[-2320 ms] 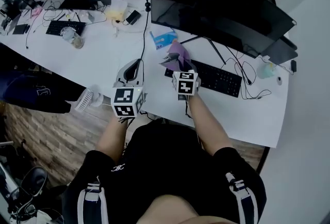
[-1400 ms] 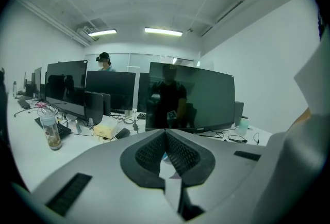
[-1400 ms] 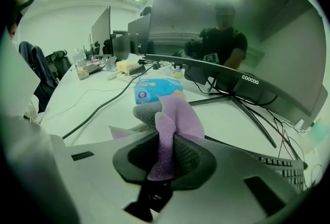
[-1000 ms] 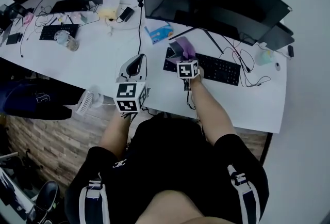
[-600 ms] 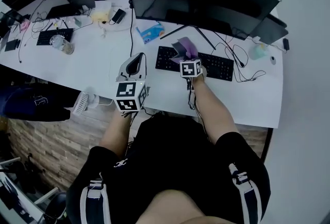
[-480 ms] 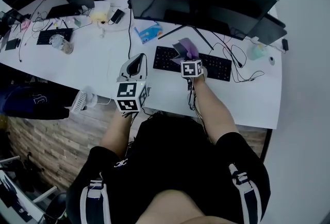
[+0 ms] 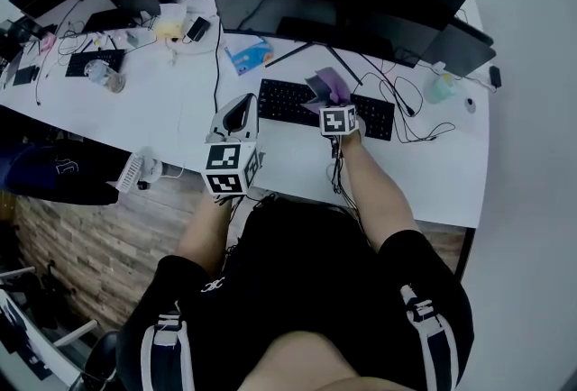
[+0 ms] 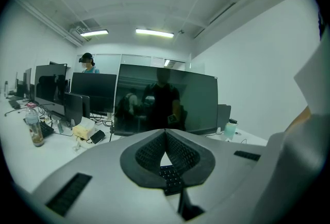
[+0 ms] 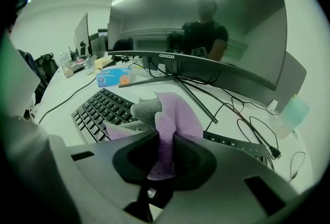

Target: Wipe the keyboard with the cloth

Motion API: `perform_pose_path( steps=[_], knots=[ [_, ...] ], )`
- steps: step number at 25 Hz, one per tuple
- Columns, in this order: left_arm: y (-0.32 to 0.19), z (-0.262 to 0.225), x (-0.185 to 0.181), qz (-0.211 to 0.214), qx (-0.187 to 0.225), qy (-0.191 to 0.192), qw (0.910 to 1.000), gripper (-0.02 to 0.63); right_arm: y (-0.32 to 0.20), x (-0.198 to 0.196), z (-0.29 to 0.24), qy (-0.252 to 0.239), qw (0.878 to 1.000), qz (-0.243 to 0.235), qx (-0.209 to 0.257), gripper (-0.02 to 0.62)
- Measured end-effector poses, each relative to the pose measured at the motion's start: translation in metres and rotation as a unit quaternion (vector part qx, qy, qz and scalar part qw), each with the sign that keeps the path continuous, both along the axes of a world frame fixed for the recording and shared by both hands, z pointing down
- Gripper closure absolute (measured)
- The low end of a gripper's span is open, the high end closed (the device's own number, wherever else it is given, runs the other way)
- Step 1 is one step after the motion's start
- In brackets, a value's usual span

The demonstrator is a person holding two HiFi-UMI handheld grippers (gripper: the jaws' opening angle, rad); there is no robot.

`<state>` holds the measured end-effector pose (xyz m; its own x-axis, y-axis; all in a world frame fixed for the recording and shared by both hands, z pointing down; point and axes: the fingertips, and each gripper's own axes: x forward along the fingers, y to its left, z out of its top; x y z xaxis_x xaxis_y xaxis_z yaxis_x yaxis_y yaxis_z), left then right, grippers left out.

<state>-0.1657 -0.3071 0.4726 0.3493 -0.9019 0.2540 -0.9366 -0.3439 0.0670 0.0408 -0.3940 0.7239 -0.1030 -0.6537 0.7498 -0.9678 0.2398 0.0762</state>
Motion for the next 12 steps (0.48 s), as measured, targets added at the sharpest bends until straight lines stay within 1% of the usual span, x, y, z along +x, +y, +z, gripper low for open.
perform_pose_path(
  steps=[12],
  knots=[
    [0.007, 0.0, 0.054, 0.015, 0.005, -0.004, 0.9999, 0.595, 0.009, 0.062, 0.0, -0.001, 1.0, 0.015, -0.002, 0.512]
  ],
)
